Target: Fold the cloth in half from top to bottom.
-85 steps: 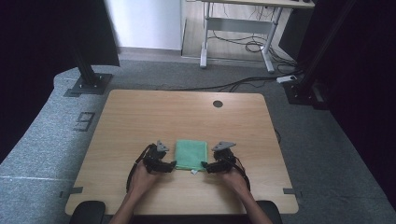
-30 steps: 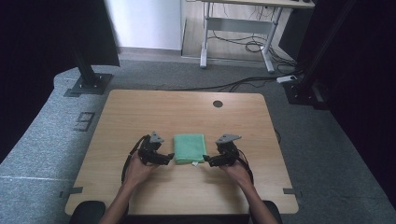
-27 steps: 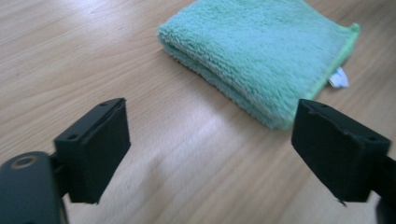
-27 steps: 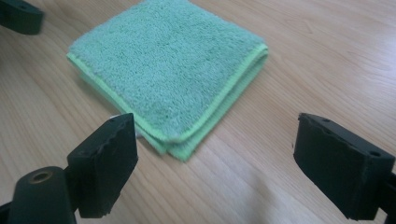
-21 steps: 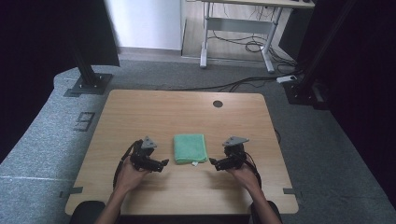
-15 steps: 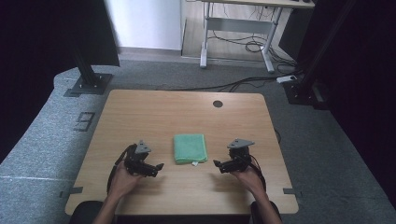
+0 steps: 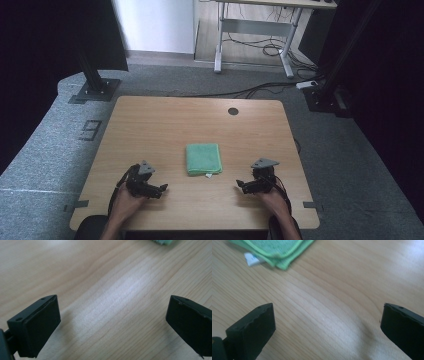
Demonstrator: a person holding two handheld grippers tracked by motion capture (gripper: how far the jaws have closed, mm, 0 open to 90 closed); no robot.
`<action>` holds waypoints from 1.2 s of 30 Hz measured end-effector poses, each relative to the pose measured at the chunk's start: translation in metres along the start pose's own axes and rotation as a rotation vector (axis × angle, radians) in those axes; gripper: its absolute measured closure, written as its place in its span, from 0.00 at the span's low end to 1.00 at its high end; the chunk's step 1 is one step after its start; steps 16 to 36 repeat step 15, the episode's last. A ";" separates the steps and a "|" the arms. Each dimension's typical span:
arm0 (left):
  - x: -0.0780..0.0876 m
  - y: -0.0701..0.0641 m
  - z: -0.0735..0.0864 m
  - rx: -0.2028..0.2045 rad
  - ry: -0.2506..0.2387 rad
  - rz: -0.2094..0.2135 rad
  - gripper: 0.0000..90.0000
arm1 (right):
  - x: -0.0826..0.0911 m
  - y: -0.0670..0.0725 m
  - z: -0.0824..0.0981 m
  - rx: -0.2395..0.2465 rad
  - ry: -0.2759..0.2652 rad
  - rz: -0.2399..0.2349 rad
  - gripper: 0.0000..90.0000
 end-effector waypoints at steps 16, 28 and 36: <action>-0.003 0.000 0.002 0.005 0.002 -0.001 0.00 | -0.006 -0.001 0.013 -0.011 0.022 0.017 0.00; -0.003 0.000 0.002 0.005 0.002 -0.001 0.00 | -0.006 -0.001 0.013 -0.011 0.022 0.017 0.00; -0.003 0.000 0.002 0.005 0.002 -0.001 0.00 | -0.006 -0.001 0.013 -0.011 0.022 0.017 0.00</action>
Point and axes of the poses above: each handheld gripper's, and its own axes: x roughly backward along the jaws, z roughly out of its underside, y roughly to its left, the point moved 8 cm from there along -x, roughly forward along the jaws, and after that the axes turned 10 degrees about -z, right-handed, at the moved point
